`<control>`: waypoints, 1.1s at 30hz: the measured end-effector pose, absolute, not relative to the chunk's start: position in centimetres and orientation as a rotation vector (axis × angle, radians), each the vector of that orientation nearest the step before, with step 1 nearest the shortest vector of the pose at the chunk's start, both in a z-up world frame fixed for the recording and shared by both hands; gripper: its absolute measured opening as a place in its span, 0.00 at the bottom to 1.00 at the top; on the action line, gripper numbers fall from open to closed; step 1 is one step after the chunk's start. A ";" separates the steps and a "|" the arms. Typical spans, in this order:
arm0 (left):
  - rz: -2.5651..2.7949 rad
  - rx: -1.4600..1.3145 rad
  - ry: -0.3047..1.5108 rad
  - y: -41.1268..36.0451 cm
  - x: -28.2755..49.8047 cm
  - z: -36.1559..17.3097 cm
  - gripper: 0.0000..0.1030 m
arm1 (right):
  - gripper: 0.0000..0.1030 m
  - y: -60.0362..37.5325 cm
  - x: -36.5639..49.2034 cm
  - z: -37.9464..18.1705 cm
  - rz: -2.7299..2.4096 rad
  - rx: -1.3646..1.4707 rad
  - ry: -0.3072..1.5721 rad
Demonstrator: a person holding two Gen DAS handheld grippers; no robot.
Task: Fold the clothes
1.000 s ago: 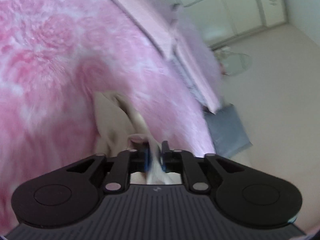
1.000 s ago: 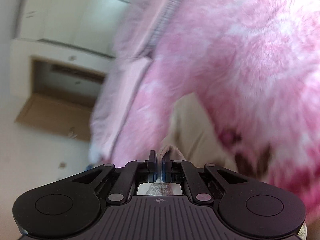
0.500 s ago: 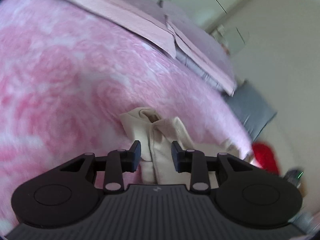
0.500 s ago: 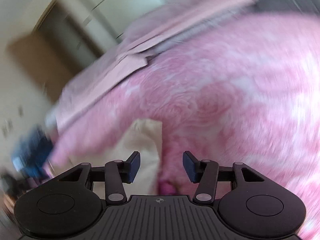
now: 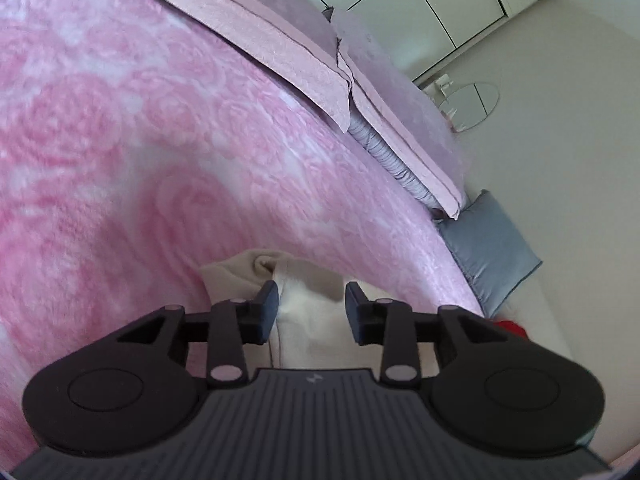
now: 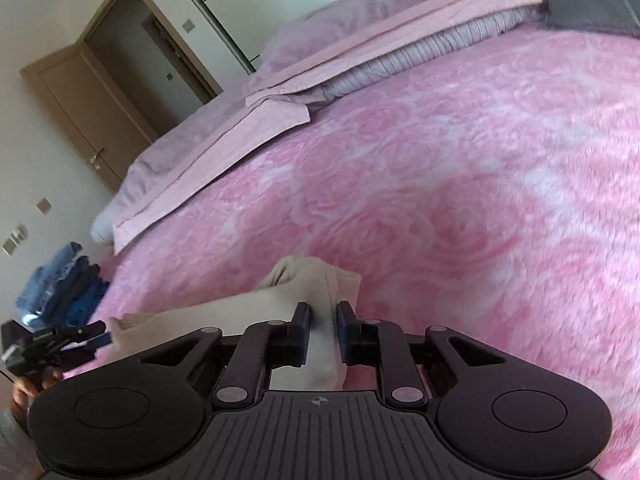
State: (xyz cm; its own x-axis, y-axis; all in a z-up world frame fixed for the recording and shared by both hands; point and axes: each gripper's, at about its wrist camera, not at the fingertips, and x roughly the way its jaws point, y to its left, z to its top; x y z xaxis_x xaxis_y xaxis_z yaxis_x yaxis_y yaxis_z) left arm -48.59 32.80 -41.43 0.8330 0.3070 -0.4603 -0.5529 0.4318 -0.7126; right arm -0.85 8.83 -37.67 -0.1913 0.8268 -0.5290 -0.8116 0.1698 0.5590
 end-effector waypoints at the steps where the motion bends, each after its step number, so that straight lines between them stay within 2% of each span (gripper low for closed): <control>1: 0.541 -0.982 0.284 32.8 -48.3 -41.4 0.25 | 0.17 8.8 -0.8 -37.6 1.469 0.022 0.969; 2: 0.533 -0.961 0.293 32.8 -48.0 -41.2 0.10 | 0.17 8.8 -0.9 -37.4 1.473 0.017 0.956; 3: 0.529 -0.935 0.303 32.6 -47.9 -41.0 0.01 | 0.17 8.8 -1.2 -37.0 1.471 0.003 0.933; 4: 0.524 -0.908 0.313 32.4 -47.8 -40.8 0.01 | 0.12 8.7 -1.6 -36.5 1.463 -0.024 0.901; 5: 0.523 -0.882 0.316 32.2 -47.8 -40.6 0.01 | 0.03 8.7 -2.1 -36.0 1.458 -0.058 0.873; 6: 0.530 -0.862 0.305 31.9 -48.1 -40.2 0.01 | 0.02 8.7 -2.6 -35.5 1.460 -0.089 0.849; 12: 0.600 -0.805 0.235 31.2 -50.4 -38.7 0.01 | 0.02 8.5 -4.2 -32.5 1.485 -0.160 0.712; 19: 0.640 -0.760 0.367 33.4 -47.6 -39.9 0.02 | 0.02 12.3 -4.1 -34.4 1.405 -0.265 0.762; 22: 0.671 -0.748 0.438 33.8 -46.5 -41.2 0.05 | 0.02 13.3 -3.8 -36.3 1.367 -0.295 0.810; 23: 0.691 -0.743 0.448 33.7 -46.4 -41.2 0.12 | 0.02 13.4 -3.7 -36.7 1.359 -0.297 0.818; 24: 0.727 -0.737 0.442 33.4 -46.6 -40.7 0.16 | 0.03 13.3 -3.8 -36.9 1.349 -0.301 0.821; 25: 0.762 -0.731 0.436 33.1 -46.8 -40.1 0.24 | 0.14 13.1 -4.0 -36.7 1.332 -0.310 0.812; 26: 0.797 -0.725 0.430 32.8 -47.0 -39.6 0.26 | 0.26 12.8 -4.3 -36.2 1.309 -0.319 0.793; 27: 0.832 -0.719 0.424 32.4 -47.2 -39.1 0.25 | 0.46 12.3 -4.8 -35.7 1.293 -0.322 0.765; 28: 0.867 -0.712 0.417 32.1 -47.5 -38.6 0.25 | 0.49 11.8 -5.5 -35.0 1.286 -0.318 0.725; 30: 0.874 -0.688 0.397 31.0 -47.4 -37.3 0.23 | 0.49 10.8 -6.9 -33.7 1.271 -0.311 0.645; 31: 0.841 -0.671 0.400 30.3 -46.9 -36.8 0.17 | 0.49 10.3 -7.6 -33.1 1.262 -0.307 0.606; 33: 0.772 -0.606 0.456 28.9 -44.9 -36.3 0.13 | 0.49 10.4 -9.2 -32.9 1.316 -0.328 0.590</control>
